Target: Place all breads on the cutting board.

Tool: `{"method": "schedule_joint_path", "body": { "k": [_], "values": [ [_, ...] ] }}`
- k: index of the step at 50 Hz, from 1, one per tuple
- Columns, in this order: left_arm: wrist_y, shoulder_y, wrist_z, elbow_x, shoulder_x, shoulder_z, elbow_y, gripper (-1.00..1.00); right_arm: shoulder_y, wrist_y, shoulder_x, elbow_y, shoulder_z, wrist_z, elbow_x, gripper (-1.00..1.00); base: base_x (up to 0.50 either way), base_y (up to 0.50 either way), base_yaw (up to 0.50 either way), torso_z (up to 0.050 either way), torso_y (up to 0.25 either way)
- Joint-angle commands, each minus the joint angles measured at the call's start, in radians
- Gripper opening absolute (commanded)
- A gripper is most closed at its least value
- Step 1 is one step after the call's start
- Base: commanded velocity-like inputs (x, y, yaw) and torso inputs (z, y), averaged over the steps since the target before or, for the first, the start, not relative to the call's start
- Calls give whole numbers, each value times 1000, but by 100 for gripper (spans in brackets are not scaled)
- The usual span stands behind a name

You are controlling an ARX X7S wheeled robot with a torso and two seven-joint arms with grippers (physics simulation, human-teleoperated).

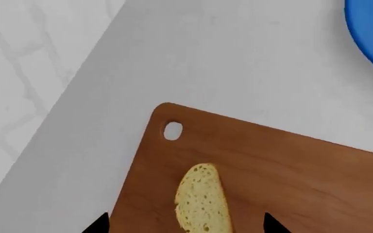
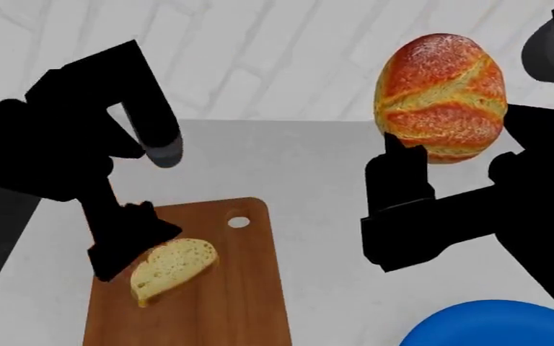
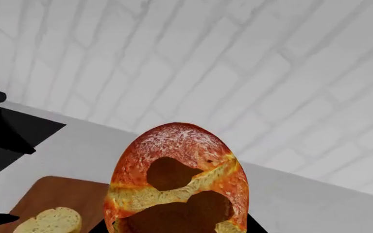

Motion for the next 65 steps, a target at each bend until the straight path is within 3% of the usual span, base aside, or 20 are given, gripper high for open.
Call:
{"method": "schedule_joint_path", "body": {
  "k": [1,2,3,18,28,38,53,65],
  "values": [
    [104,-45,-229,-186,-240,-217,105,100,212,274,-249,247,-114,-73,76,-100,0,0,0,0,0],
    [113,-40,-379,-204,-277,-229,118,100,227,377,-337,348,-122,-78,71,-100,0,0,0,0,0],
    [113,-42,-396,-201,-288,-229,132,100,233,382,-348,362,-124,-81,70,-100,0,0,0,0,0],
    [146,-64,-496,-245,-395,-293,228,100,227,464,-489,490,-160,-237,-18,-100,0,0,0,0,0],
    [202,-21,-526,-256,-430,-316,271,100,204,495,-594,580,-190,-354,-88,-100,0,0,0,0,0],
    [229,0,-553,-259,-412,-325,261,100,198,525,-724,715,-234,-572,-237,-100,0,0,0,0,0],
    [219,-2,-559,-255,-416,-328,266,100,174,561,-812,755,-280,-744,-294,-100,0,0,0,0,0],
    [229,12,-563,-247,-421,-330,271,100,130,549,-843,768,-302,-778,-310,-100,0,0,0,0,0]
  ]
}}
